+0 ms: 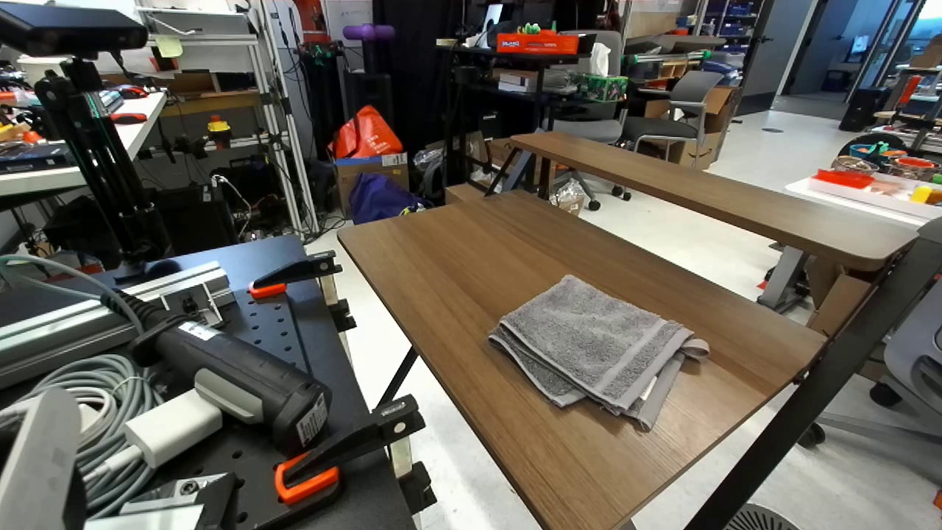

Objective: Move the cloth to the left

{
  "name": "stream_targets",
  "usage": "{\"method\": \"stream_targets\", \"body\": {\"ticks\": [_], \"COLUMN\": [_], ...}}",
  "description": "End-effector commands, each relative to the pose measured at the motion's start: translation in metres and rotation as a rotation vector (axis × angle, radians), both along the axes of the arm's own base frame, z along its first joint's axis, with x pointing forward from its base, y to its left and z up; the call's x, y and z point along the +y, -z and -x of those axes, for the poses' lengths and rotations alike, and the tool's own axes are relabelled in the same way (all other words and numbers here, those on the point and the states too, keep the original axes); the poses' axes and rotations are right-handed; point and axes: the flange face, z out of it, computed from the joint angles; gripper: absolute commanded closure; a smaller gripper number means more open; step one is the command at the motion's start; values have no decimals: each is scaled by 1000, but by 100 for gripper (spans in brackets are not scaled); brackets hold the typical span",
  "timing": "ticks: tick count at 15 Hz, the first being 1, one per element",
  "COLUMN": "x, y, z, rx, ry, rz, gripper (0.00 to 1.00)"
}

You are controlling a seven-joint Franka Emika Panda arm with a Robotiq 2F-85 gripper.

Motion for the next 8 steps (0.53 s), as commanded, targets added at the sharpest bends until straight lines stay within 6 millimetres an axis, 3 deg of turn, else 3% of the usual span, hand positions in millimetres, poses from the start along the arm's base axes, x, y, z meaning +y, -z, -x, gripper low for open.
{"method": "stream_targets", "body": {"ticks": [1, 8], "x": [0, -5], "y": [-1, 0], "z": [0, -6], "rx": [1, -4], "ry": [0, 15], "rz": [0, -2], "gripper": [0, 0]}}
